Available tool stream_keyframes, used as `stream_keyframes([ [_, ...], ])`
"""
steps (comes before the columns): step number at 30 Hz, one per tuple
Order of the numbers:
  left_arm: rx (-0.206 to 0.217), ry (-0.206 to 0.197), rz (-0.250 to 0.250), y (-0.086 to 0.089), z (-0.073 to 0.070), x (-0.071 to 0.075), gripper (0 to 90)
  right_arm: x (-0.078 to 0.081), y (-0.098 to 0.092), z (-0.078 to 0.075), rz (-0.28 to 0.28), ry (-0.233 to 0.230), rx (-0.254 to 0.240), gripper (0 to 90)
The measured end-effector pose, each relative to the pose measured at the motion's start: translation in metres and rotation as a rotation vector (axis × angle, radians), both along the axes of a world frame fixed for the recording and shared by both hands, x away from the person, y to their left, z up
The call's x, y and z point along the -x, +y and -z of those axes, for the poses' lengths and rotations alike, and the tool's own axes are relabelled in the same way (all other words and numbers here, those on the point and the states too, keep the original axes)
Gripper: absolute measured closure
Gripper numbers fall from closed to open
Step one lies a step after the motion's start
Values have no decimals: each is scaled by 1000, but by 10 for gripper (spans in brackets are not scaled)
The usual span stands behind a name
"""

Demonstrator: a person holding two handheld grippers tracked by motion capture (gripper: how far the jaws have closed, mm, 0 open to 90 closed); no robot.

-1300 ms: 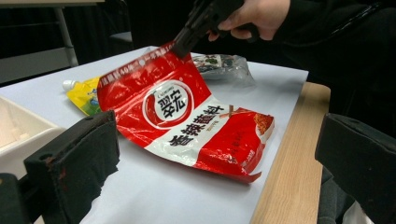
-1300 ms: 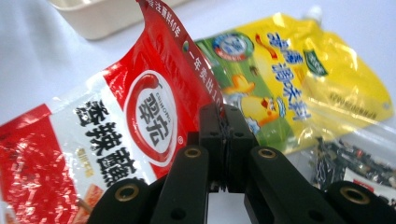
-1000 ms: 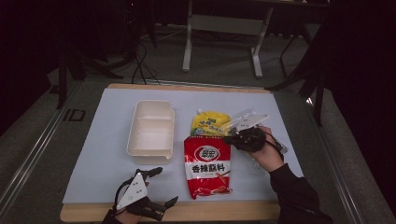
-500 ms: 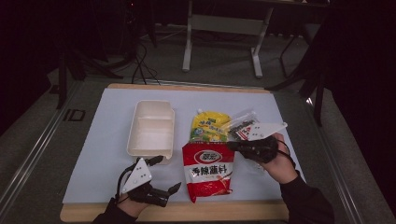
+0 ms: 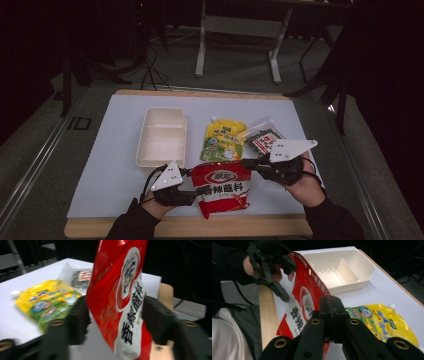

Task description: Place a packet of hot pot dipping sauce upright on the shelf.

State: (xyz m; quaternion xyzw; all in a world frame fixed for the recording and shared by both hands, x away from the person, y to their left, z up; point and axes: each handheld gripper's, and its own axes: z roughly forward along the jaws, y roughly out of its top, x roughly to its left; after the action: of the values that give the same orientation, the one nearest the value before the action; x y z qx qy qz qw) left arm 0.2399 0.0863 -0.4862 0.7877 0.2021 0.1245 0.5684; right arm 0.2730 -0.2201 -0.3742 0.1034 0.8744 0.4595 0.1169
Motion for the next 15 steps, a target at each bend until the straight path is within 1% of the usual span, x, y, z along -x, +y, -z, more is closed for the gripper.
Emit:
stream_keyframes([
  [1, -7, -4, -3, -2, 0, 0, 565, 2, 1, -2, -5, -4, -1, 893],
  [2, -6, -2, 2, -3, -1, 0, 565, 2, 1, -2, -5, -4, -1, 893],
  [3, -1, 3, 11, -4, -1, 0, 634, 3, 1, -2, -9, -4, -1, 893],
  [4, -2, 3, 7, -5, -1, 0, 668, 5, 2, -3, -10, -8, -1, 893],
  [5, 4, 11, 18, -6, -2, 0, 739, 6, 2, -4, -12, -11, -1, 892],
  [7, 3, 13, 25, -6, -2, 0, 849, 6, 2, -5, -20, -9, -3, 893],
  [8, 0, 15, 47, -6, -4, 1, 900, 7, 2, -6, -18, -17, -4, 892],
  [10, 5, 18, 62, -5, -7, 1, 900, 7, 1, -7, -22, -13, -16, 891],
  [13, 9, 12, 67, -4, -10, 2, 900, 7, -1, -8, -28, -12, -36, 879],
  [14, 28, 18, 68, -1, -12, 2, 900, 6, -1, -8, -32, -10, -43, 850],
  [15, 30, 18, 73, 0, -13, 1, 900, 5, -2, -8, -42, 11, -62, 819],
])
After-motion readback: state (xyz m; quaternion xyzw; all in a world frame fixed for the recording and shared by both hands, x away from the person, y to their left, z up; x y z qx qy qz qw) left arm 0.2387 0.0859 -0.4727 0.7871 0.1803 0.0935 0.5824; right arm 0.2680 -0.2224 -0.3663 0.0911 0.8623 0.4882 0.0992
